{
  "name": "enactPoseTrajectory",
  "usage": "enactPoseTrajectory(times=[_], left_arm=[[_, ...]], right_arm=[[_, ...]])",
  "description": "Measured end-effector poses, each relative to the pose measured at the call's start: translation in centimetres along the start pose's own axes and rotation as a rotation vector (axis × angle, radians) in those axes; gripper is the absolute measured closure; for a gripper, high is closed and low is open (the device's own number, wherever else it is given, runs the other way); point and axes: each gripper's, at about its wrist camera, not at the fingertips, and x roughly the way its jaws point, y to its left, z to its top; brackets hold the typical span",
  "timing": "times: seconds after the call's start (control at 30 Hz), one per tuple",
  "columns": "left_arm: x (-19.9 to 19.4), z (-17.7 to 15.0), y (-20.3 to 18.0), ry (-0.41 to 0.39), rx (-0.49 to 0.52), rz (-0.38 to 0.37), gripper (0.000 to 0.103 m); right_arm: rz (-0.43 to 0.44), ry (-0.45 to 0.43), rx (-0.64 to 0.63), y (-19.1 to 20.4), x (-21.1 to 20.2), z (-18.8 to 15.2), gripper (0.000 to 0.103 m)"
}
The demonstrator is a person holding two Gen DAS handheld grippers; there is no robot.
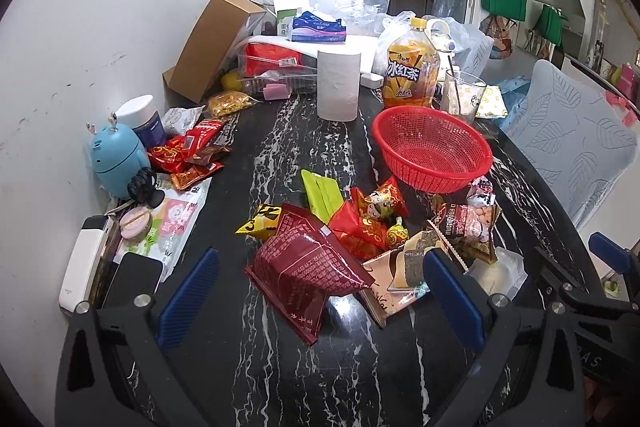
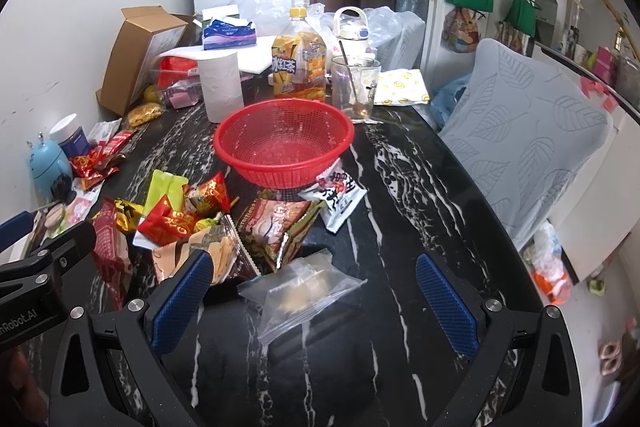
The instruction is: Organize snacks
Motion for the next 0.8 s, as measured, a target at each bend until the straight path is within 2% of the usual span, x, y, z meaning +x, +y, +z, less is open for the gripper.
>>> enactPoseTrajectory(times=[0.8], left_arm=[[-0.39, -0.29, -0.03, 0.003, -0.009, -0.005, 0.0]], right_arm=[[0.031, 0.008, 0.015, -0.02, -0.17, -0.23, 0.0]])
